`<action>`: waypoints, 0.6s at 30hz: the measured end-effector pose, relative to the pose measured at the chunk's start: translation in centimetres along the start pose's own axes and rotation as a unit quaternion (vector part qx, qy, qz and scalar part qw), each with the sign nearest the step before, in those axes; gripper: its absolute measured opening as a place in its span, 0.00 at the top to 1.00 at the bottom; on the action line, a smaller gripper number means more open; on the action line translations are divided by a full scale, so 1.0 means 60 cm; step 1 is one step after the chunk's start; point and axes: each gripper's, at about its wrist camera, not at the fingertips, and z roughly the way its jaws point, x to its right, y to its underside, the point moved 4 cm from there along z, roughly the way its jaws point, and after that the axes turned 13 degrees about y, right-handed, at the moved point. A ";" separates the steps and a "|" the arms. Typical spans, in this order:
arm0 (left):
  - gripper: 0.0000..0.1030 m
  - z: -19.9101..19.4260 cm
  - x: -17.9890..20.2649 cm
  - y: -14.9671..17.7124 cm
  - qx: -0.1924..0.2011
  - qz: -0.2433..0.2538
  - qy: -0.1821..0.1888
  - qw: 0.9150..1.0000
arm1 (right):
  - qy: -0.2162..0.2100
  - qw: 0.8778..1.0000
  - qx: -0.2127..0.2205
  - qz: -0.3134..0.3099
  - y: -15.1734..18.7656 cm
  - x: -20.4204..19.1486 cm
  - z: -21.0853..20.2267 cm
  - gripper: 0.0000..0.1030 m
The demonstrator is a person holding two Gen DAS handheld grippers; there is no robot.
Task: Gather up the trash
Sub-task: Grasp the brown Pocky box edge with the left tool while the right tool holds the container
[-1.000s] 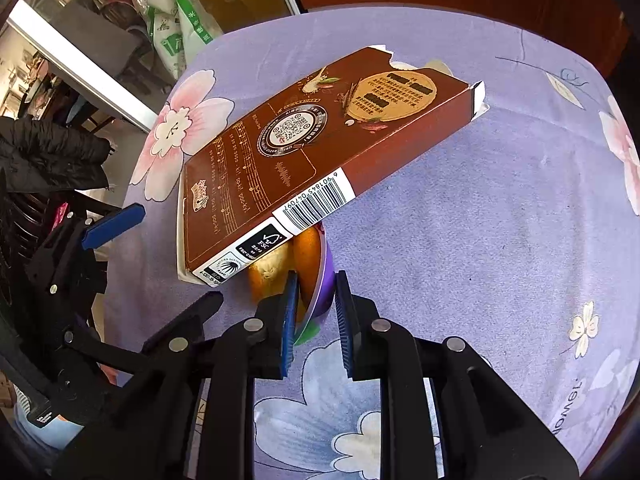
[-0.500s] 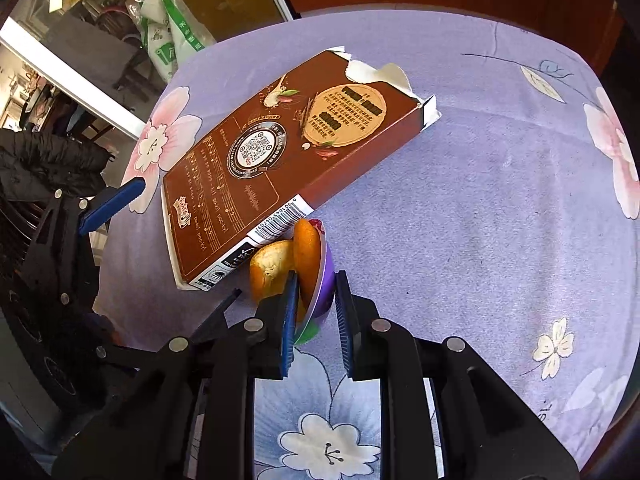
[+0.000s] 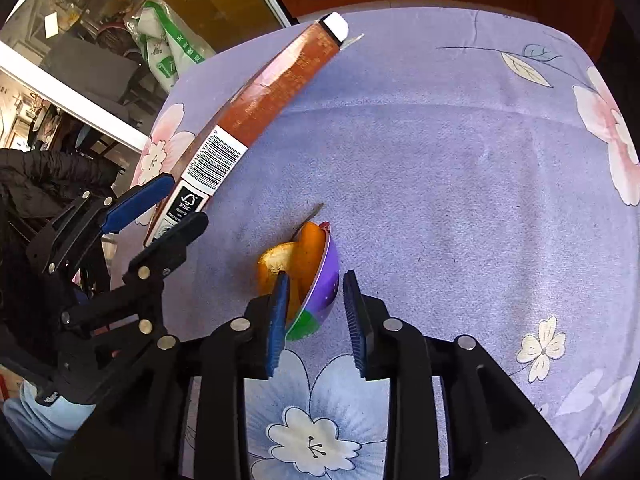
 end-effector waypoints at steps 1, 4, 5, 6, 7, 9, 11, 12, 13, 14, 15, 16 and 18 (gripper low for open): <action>0.64 -0.007 -0.008 -0.003 0.004 -0.015 0.008 1.000 | -0.002 1.000 0.003 -0.002 -0.002 -0.001 -0.004 0.66; 0.66 -0.025 -0.030 -0.010 0.009 -0.064 0.033 0.997 | 0.004 1.000 0.005 -0.013 -0.004 -0.007 -0.004 0.66; 0.66 -0.030 -0.035 -0.011 0.009 -0.082 0.044 0.996 | 0.004 1.000 0.002 -0.014 -0.002 -0.009 0.000 0.66; 0.66 -0.036 -0.038 -0.011 0.009 -0.094 0.054 0.994 | 0.004 1.000 -0.001 -0.014 -0.001 -0.011 0.005 0.66; 0.67 -0.043 -0.038 -0.010 0.007 -0.104 0.064 0.993 | 0.005 1.000 -0.004 -0.013 0.001 -0.013 0.009 0.66; 0.68 -0.060 -0.038 -0.004 0.005 -0.122 0.088 0.989 | 0.005 1.000 -0.010 -0.011 0.006 -0.014 0.016 0.66; 0.68 -0.075 -0.041 0.007 -0.001 -0.141 0.107 0.984 | 0.008 1.000 -0.012 -0.011 0.007 -0.018 0.022 0.66; 0.68 -0.081 -0.044 0.016 -0.003 -0.152 0.114 0.982 | 0.010 1.000 -0.009 -0.011 0.009 -0.021 0.022 0.66; 0.68 -0.089 -0.049 0.022 -0.003 -0.162 0.117 0.980 | 0.011 1.000 -0.007 -0.011 0.009 -0.023 0.022 0.66; 0.67 -0.096 -0.056 0.029 -0.002 -0.173 0.118 0.978 | 0.013 1.000 -0.005 -0.014 0.008 -0.026 0.022 0.67; 0.67 -0.101 -0.063 0.031 -0.001 -0.179 0.111 0.977 | 0.016 1.000 -0.002 -0.015 0.008 -0.029 0.021 0.70; 0.65 -0.106 -0.071 0.034 -0.002 -0.182 0.097 0.979 | 0.021 1.000 0.000 -0.019 0.008 -0.032 0.020 0.75; 0.62 -0.105 -0.084 0.038 -0.010 -0.181 0.072 0.981 | 0.030 0.999 0.007 -0.026 0.003 -0.045 0.017 0.76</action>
